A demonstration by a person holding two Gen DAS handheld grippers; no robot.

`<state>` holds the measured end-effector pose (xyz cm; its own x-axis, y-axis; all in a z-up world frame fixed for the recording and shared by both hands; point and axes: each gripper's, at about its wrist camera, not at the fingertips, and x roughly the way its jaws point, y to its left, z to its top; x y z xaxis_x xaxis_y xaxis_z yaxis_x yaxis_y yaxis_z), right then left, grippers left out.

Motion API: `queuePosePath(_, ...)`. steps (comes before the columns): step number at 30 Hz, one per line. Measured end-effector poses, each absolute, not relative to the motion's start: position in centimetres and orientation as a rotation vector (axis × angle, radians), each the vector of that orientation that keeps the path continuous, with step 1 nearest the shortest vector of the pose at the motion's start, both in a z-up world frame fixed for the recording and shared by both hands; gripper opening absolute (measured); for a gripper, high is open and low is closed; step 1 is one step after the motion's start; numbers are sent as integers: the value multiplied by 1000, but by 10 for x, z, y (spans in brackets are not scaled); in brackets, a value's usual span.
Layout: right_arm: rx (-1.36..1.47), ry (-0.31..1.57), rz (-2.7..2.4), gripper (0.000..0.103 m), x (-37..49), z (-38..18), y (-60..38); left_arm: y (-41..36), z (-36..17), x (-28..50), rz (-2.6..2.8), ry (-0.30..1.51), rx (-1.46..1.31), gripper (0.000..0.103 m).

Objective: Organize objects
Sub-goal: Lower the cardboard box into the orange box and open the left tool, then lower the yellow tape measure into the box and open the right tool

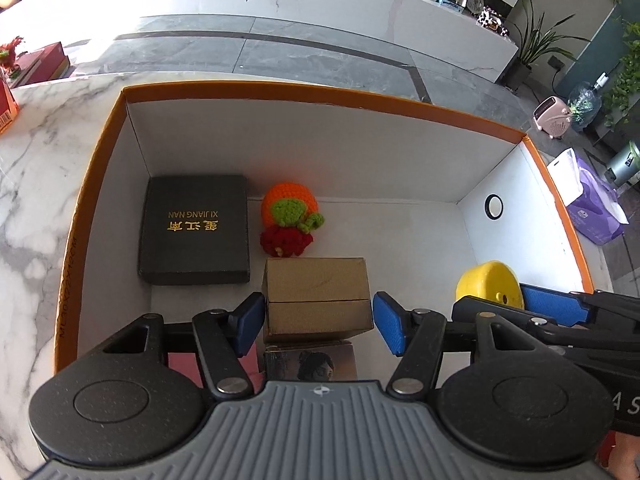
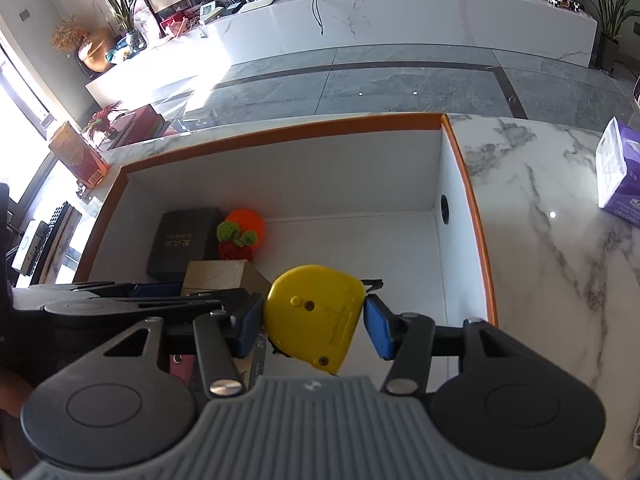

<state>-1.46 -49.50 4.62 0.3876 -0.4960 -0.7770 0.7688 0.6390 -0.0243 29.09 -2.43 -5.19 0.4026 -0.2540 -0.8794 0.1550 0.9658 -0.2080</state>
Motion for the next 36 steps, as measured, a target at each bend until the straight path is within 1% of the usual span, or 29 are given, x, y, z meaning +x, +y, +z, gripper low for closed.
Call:
queuePosePath(4,370,839,-823,57,-16,47,-493,-20,-36,284,-260,1069,-77,76)
queuePosePath(10,352,815,-786,57,-10,58,-484,0,5,272,-254,952,-91,76)
queuePosePath(14,304,804,-732,57,9,67,-469,21,29,264,-208,861,-77,74)
queuePosePath(17,272,802,-677,57,30,70,-456,39,39,260,-169,828,-79,73)
queuePosePath(20,240,812,-613,57,53,70,-443,59,40,260,-149,831,-117,62)
queuePosePath(22,215,827,-575,57,68,69,-435,71,38,260,-147,838,-153,57)
queuePosePath(24,195,845,-536,57,83,68,-430,83,33,262,-146,857,-192,44)
queuePosePath(27,200,884,-512,57,101,65,-430,101,26,264,-153,878,-256,33)
queuePosePath(30,203,934,-512,57,117,56,-434,113,20,263,-158,884,-276,28)
queuePosePath(36,240,1045,-483,57,140,32,-438,129,17,263,-139,882,-299,27)
